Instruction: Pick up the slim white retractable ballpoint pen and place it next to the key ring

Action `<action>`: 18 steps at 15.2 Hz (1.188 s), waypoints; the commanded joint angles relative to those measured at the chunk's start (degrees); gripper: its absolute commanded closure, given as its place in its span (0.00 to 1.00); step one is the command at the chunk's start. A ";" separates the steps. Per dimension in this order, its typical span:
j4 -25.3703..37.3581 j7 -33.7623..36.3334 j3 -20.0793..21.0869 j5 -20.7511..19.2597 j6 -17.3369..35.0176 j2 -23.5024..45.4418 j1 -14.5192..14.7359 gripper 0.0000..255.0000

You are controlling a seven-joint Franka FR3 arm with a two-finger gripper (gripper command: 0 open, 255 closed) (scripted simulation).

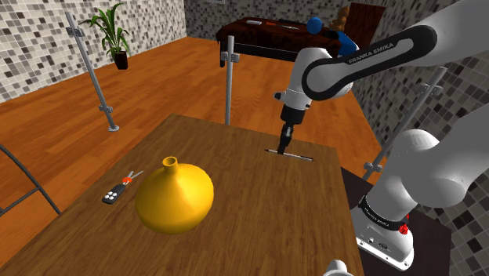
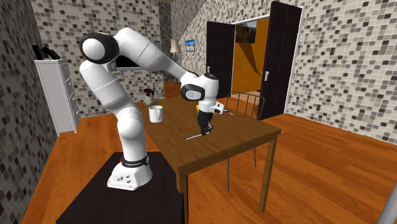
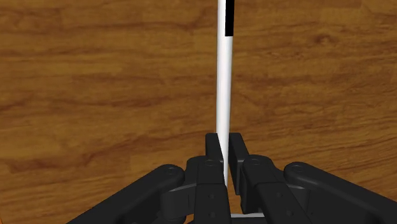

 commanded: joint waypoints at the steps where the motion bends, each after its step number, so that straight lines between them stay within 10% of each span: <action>1: 0.81 0.63 0.14 -0.50 -1.86 -1.09 -0.26 1.00; 10: 5.09 3.14 0.78 -1.93 -9.58 -4.81 -0.92 1.00; 18: 13.60 11.00 7.30 3.34 -4.90 6.20 5.09 1.00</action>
